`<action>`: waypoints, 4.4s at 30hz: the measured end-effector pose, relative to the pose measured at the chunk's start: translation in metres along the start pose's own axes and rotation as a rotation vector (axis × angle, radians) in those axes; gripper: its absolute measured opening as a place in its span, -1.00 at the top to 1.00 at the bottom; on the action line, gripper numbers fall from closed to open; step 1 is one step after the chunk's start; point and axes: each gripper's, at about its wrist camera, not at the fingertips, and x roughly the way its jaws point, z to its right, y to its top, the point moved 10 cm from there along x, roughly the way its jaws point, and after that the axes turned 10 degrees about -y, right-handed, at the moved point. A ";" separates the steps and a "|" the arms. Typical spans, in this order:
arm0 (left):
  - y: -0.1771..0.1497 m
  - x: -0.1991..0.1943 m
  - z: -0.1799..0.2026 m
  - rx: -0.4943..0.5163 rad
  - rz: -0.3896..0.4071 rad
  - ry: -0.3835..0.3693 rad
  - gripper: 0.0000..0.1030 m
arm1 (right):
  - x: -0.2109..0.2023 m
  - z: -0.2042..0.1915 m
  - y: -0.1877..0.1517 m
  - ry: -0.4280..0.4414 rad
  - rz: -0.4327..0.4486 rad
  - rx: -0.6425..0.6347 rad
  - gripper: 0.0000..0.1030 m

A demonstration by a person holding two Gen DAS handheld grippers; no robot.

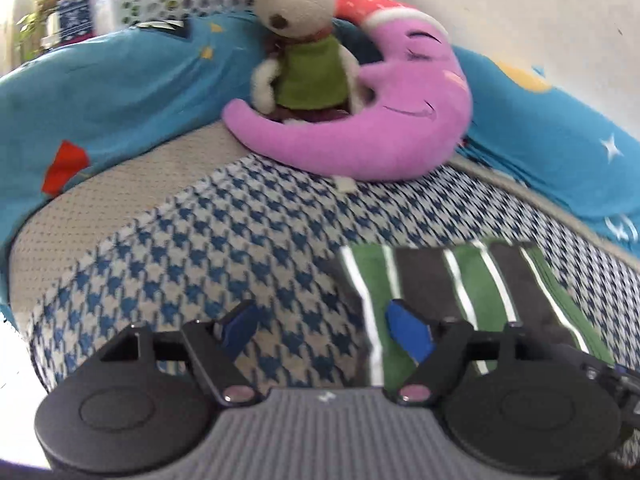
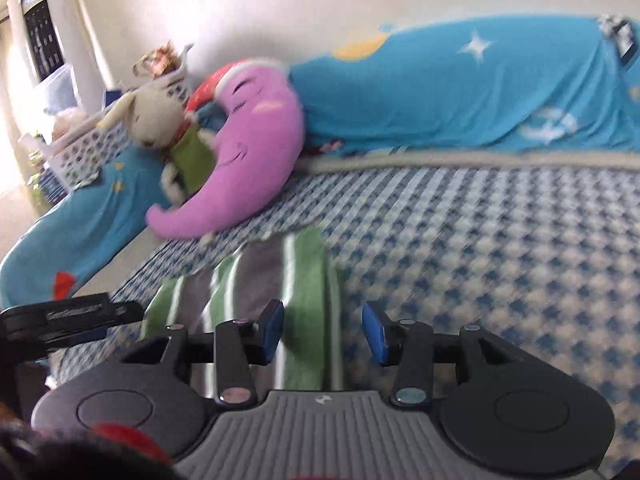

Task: Fold clothes

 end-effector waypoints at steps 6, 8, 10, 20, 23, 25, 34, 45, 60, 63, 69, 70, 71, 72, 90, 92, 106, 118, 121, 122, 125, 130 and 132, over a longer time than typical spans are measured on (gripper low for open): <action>0.007 -0.009 -0.001 -0.002 0.036 -0.004 -0.63 | -0.019 -0.007 0.013 0.015 0.059 -0.042 0.43; 0.008 -0.008 0.003 0.018 0.035 -0.008 -0.64 | -0.024 -0.023 0.009 0.070 0.058 -0.094 0.47; 0.009 -0.005 0.005 0.038 0.034 0.002 -0.68 | -0.024 -0.035 0.003 0.108 0.049 -0.135 0.48; -0.010 0.026 -0.003 0.068 -0.046 0.057 -0.79 | 0.014 -0.021 -0.023 0.061 -0.037 -0.127 0.63; -0.011 0.027 -0.003 0.084 -0.046 0.078 -0.83 | 0.014 -0.022 -0.024 0.051 -0.037 -0.145 0.64; -0.011 0.026 -0.005 0.074 -0.048 0.086 -0.86 | 0.010 -0.022 -0.022 0.053 -0.028 -0.140 0.63; 0.011 0.004 -0.010 0.011 0.042 0.092 -0.86 | -0.017 -0.023 -0.002 0.072 0.017 -0.126 0.62; 0.025 0.009 0.071 0.069 0.041 -0.118 -0.87 | -0.037 -0.038 -0.031 0.166 -0.101 -0.181 0.61; 0.015 0.059 0.094 0.103 -0.061 -0.103 -0.88 | -0.027 -0.033 -0.048 0.168 -0.168 -0.179 0.59; 0.016 0.075 0.090 0.105 -0.080 -0.088 -0.95 | -0.024 -0.033 -0.050 0.168 -0.175 -0.180 0.58; 0.021 0.094 0.089 0.104 -0.089 -0.074 -0.98 | -0.021 -0.033 -0.053 0.159 -0.185 -0.187 0.58; 0.021 0.096 0.089 0.098 -0.091 -0.076 -0.99 | -0.021 -0.034 -0.053 0.157 -0.185 -0.187 0.58; 0.022 0.097 0.088 0.092 -0.092 -0.079 -0.99 | -0.022 -0.034 -0.052 0.158 -0.185 -0.185 0.57; 0.022 0.097 0.088 0.088 -0.092 -0.083 -0.99 | -0.023 -0.035 -0.051 0.160 -0.183 -0.181 0.54; -0.002 0.001 0.082 0.085 -0.112 0.000 -1.00 | -0.069 -0.036 -0.033 0.004 -0.164 -0.206 0.10; -0.012 -0.008 0.081 0.074 -0.129 0.004 -1.00 | -0.075 -0.036 -0.032 -0.008 -0.167 -0.209 0.01; -0.059 -0.055 0.083 0.083 -0.178 0.047 -1.00 | -0.114 -0.031 -0.045 -0.086 -0.164 -0.233 -0.42; -0.079 -0.076 0.082 0.047 -0.183 0.077 -1.00 | -0.108 -0.017 -0.054 -0.144 -0.238 -0.235 -0.44; -0.081 -0.078 0.080 0.034 -0.182 0.079 -1.00 | -0.102 -0.015 -0.055 -0.154 -0.250 -0.235 -0.44; -0.082 -0.078 0.079 0.027 -0.182 0.078 -1.00 | -0.101 -0.015 -0.055 -0.157 -0.255 -0.236 -0.44; -0.085 -0.077 0.078 0.028 -0.192 0.083 -1.00 | -0.096 -0.015 -0.056 -0.159 -0.265 -0.239 -0.44; -0.092 -0.073 0.078 0.028 -0.219 0.090 -1.00 | -0.092 -0.016 -0.055 -0.162 -0.271 -0.243 -0.44; -0.095 -0.071 0.079 0.031 -0.231 0.091 -1.00 | -0.092 -0.015 -0.054 -0.167 -0.269 -0.244 -0.44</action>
